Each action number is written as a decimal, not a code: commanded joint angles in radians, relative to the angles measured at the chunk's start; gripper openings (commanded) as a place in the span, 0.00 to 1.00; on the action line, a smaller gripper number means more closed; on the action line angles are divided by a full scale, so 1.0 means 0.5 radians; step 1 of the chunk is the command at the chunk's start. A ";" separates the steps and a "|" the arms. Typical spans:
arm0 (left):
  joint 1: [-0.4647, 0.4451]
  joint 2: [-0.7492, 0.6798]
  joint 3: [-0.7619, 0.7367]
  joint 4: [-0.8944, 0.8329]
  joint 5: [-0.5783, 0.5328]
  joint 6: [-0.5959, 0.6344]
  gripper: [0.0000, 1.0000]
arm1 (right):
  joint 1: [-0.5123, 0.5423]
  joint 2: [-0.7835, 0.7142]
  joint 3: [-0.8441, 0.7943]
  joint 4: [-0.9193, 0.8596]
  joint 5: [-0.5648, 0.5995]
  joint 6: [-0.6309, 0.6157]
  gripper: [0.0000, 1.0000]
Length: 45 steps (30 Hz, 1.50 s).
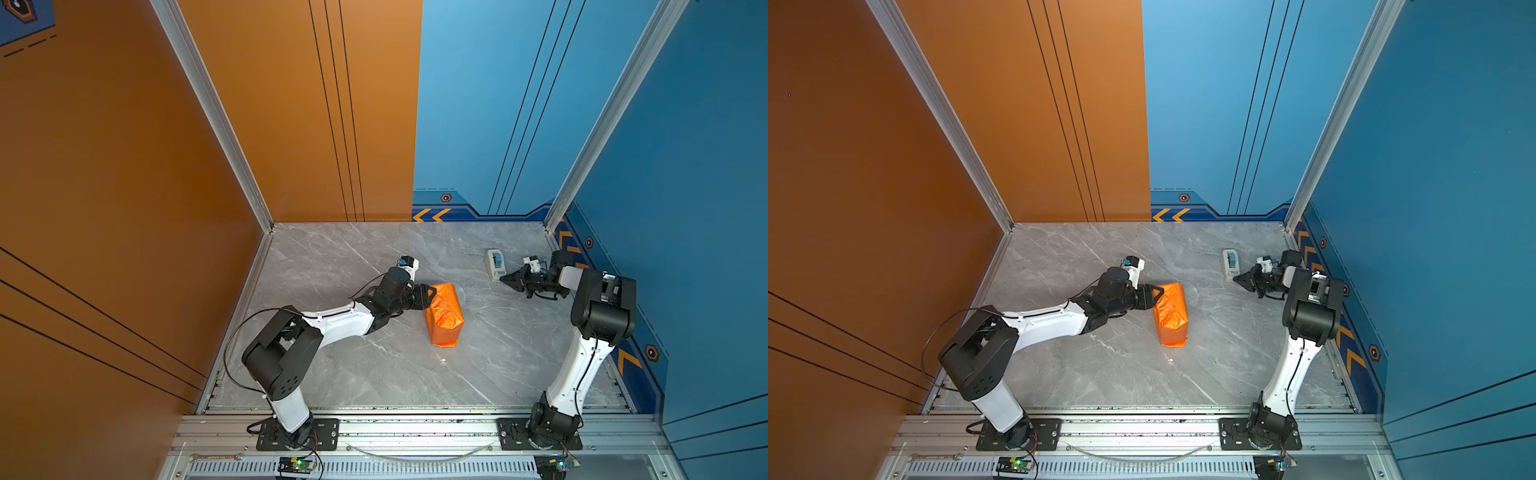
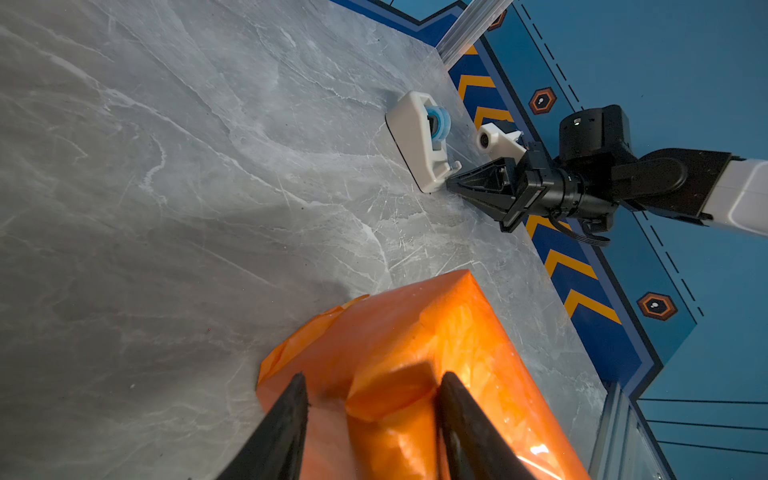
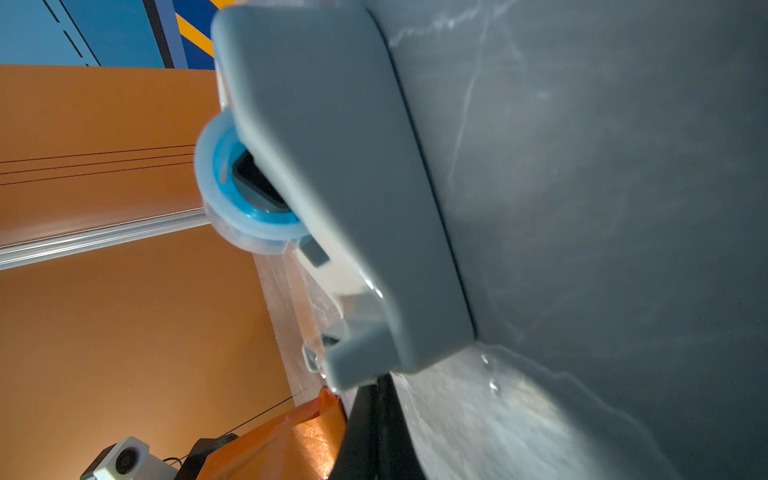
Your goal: Wrap the gift box in paper
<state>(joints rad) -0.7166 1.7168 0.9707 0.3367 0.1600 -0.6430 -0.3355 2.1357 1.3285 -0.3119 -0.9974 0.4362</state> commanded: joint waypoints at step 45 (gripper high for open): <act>-0.037 0.033 -0.039 -0.321 -0.105 0.093 0.52 | 0.178 -0.745 -0.234 -0.105 0.393 -0.145 0.00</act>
<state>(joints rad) -0.7212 1.7092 0.9714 0.3206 0.1413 -0.6247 -0.2451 1.8767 1.2308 -0.4049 -0.7048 0.3817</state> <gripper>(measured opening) 0.516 0.048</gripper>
